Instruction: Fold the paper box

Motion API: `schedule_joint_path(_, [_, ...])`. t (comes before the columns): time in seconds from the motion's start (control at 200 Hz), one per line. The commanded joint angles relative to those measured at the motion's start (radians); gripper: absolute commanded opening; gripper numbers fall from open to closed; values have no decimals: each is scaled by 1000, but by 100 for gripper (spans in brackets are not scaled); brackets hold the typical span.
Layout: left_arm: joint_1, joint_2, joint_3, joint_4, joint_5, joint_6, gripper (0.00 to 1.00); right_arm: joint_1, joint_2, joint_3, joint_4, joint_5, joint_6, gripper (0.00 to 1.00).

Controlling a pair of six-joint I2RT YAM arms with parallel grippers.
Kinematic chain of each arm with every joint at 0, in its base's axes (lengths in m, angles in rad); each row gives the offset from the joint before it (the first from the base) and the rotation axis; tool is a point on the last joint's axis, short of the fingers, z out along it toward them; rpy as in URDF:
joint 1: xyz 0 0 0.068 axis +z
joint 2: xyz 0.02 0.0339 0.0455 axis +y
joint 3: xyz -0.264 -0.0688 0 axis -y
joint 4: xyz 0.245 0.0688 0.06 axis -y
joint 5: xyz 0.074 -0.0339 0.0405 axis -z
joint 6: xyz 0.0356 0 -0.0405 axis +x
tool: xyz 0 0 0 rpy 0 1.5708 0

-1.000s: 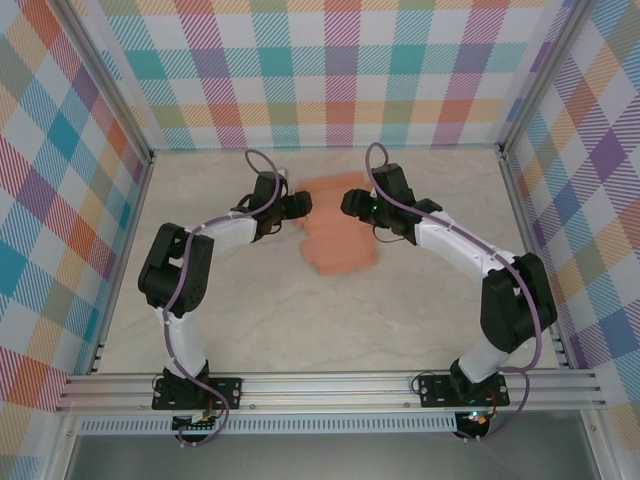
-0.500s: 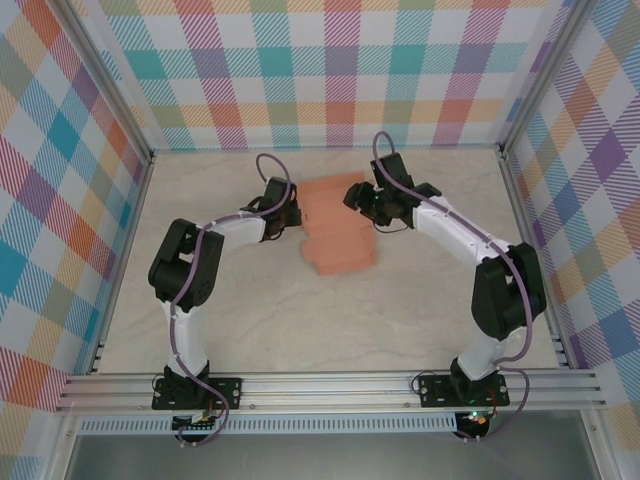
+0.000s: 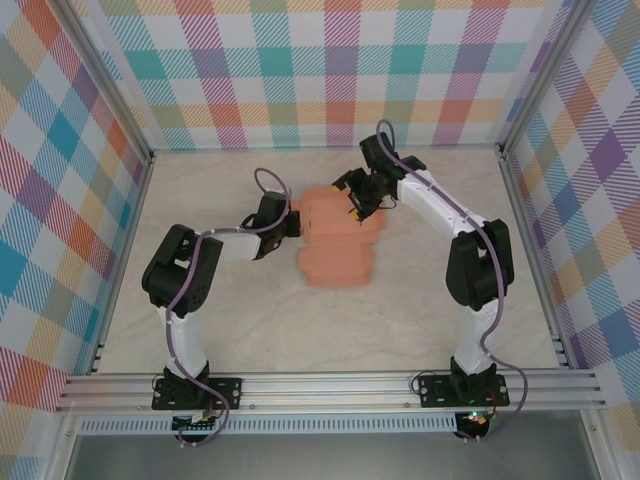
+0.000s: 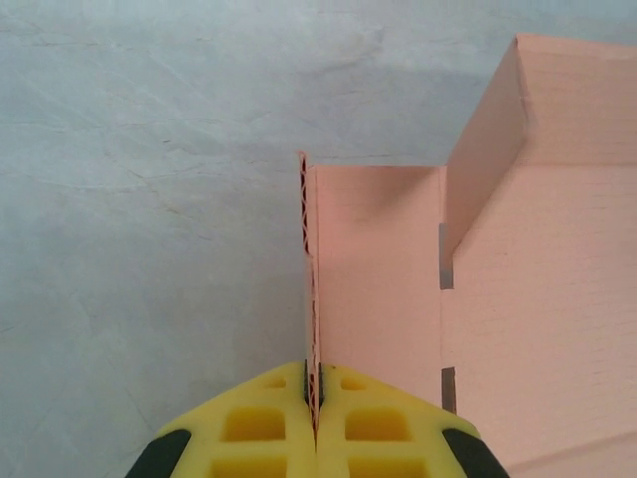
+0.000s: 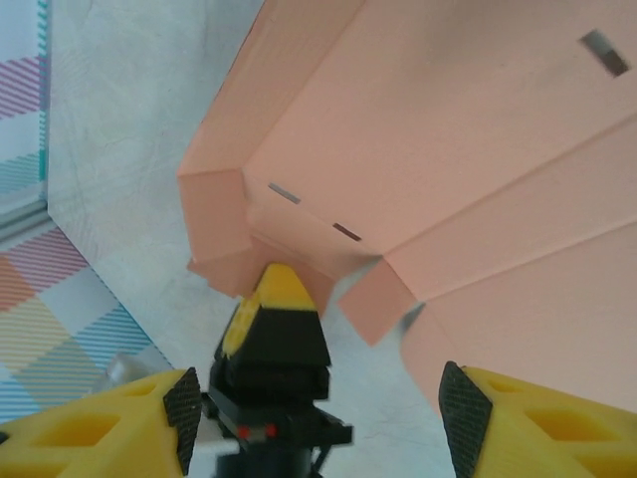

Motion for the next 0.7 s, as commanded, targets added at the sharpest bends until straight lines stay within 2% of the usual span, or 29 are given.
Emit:
schedule_joint_path(0.0, [-10, -56, -42, 201, 53, 36, 0, -3, 28, 39, 51, -63, 188, 67])
schedule_joint_path(0.125, [-14, -64, -74, 268, 63, 33, 0, -1, 80, 143, 21, -62, 246, 67])
schedule_joint_path(0.225, [-14, -66, -94, 318, 70, 23, 0, -10, 109, 213, -57, -4, 276, 60])
schedule_joint_path(0.325, [-16, -63, -115, 371, 90, 17, 0, -29, 122, 221, -38, 43, 306, 60])
schedule_joint_path(0.48, [-24, -60, -156, 450, 104, 17, 0, -54, 176, 240, -18, -55, 369, 67])
schedule_joint_path(0.595, [-28, -59, -155, 463, 151, 30, 0, -64, 188, 229, -6, -73, 409, 68])
schedule_joint_path(0.695, [-34, -60, -156, 472, 147, 40, 1, -71, 193, 238, -26, -72, 430, 66])
